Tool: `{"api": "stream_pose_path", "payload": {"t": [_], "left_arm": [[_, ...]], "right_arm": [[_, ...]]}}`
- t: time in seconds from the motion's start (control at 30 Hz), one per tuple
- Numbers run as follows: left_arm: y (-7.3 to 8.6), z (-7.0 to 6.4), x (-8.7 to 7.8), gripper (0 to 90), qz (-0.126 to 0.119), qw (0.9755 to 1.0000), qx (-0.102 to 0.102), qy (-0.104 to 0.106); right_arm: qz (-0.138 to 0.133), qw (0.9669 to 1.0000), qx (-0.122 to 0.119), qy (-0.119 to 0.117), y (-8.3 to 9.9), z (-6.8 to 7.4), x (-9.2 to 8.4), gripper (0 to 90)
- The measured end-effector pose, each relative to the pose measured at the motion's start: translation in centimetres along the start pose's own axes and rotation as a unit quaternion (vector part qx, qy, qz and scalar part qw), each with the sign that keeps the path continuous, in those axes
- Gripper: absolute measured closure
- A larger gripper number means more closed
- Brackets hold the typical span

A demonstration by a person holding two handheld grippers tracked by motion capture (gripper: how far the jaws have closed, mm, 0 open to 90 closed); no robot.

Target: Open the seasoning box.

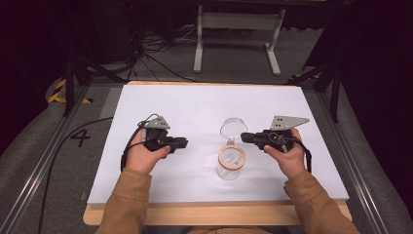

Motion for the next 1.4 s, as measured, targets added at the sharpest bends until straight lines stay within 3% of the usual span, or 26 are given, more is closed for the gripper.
{"api": "stream_pose_path", "payload": {"t": [0.2,0.4,0.67,0.83,1.07,1.4], "left_arm": [[-0.1,0.0,0.0,80.4,-0.002,1.0,0.004,0.002],[-0.5,0.0,-0.1,71.4,-0.007,1.0,0.001,0.004],[-0.5,0.7,-0.7,66.1,0.008,0.9999,0.002,-0.011],[-0.2,1.9,-0.9,63.3,0.018,0.9994,-0.004,-0.029],[0.6,3.3,-0.8,60.3,0.033,0.998,-0.012,-0.053],[2.1,5.2,-0.5,56.6,0.048,0.9961,-0.028,-0.069]], "right_arm": [[-0.004,1.0,-0.003,-0.004,-0.4,0.3,-0.2,85.9],[-0.002,0.9999,-0.002,-0.011,-1.1,0.5,-1.2,74.5],[0.004,0.9994,0.002,0.034,-1.4,-1.6,-4.2,58.1],[0.019,0.9975,0.004,0.068,-0.8,-3.2,-5.8,54.7],[0.053,0.9905,0.002,0.127,0.9,-5.8,-7.8,52.0],[0.078,0.9842,0.027,0.156,3.2,-8.2,-8.9,50.4]]}}
Point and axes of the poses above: each handheld gripper's, and its own axes: x roughly forward along the jaws, y roughly out of its underside, z roughly to its left, the point moved 7 cm from there along x, roughly forward along the jaws, and after that the axes turned 12 degrees about -z, right-handed, at the moved point
